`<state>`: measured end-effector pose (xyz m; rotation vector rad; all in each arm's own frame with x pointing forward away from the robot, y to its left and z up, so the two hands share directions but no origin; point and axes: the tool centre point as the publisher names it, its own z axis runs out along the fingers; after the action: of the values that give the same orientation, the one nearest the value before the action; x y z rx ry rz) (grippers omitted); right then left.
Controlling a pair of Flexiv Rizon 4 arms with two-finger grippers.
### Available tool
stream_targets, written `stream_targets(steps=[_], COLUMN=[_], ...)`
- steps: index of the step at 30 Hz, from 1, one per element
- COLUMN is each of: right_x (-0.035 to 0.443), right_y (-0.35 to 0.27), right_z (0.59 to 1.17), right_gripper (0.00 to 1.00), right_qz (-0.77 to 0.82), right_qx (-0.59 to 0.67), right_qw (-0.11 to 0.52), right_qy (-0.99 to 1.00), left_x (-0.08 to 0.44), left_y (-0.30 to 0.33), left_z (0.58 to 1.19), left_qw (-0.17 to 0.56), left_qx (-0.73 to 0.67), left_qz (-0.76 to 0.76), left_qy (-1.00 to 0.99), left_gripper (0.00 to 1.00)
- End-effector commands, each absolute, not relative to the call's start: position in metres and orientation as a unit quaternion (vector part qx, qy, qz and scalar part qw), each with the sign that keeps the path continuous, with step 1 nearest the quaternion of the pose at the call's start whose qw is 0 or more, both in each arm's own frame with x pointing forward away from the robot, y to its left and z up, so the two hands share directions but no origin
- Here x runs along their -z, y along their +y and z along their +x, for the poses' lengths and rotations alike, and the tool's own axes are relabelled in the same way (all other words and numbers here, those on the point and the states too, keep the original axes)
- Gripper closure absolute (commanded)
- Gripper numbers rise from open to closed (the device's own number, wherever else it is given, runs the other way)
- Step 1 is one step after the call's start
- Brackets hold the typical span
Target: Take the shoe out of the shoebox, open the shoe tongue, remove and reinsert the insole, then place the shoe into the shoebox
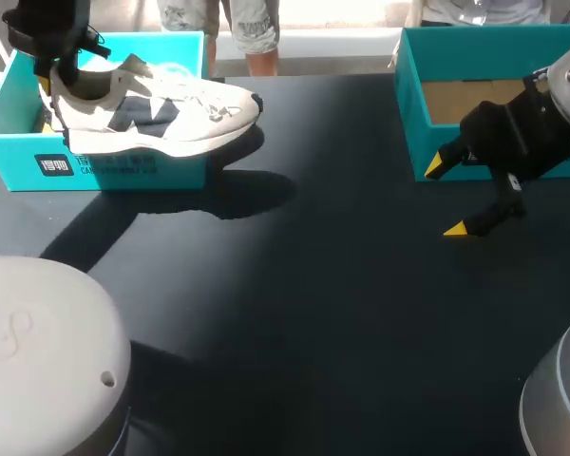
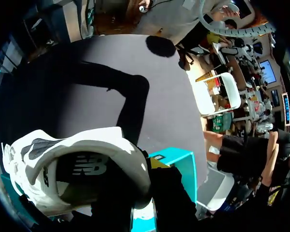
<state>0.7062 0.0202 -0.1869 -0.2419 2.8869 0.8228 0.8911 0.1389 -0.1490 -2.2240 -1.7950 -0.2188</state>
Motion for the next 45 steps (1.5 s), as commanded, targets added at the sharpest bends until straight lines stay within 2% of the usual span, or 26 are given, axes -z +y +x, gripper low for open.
stream_targets(steps=[1, 15, 36, 45], right_x=[0.188, 0.188, 0.188, 0.188], right_y=[0.021, 0.021, 0.021, 0.021], right_z=[0.707, 0.707, 0.707, 0.707], right_gripper=[0.0, 0.0, 0.0, 0.0], right_qz=[-0.081, -0.081, -0.081, -0.081], right_qx=[-0.272, -0.272, -0.272, -0.272], right_qw=[0.064, 0.064, 0.064, 0.064], right_qy=[0.957, 0.957, 0.957, 0.957], left_x=[0.153, 0.168, 0.168, 0.182], left_y=[0.118, 0.032, 0.032, 0.007], left_z=[0.856, 0.788, 0.788, 0.732], left_qw=[0.119, 0.123, 0.123, 0.125], left_qx=[0.082, 0.024, 0.024, 0.045], left_qz=[-0.788, -0.835, -0.835, -0.805], left_qy=[-0.599, -0.535, -0.535, -0.578], left_gripper=[1.0, 1.0, 1.0, 1.0])
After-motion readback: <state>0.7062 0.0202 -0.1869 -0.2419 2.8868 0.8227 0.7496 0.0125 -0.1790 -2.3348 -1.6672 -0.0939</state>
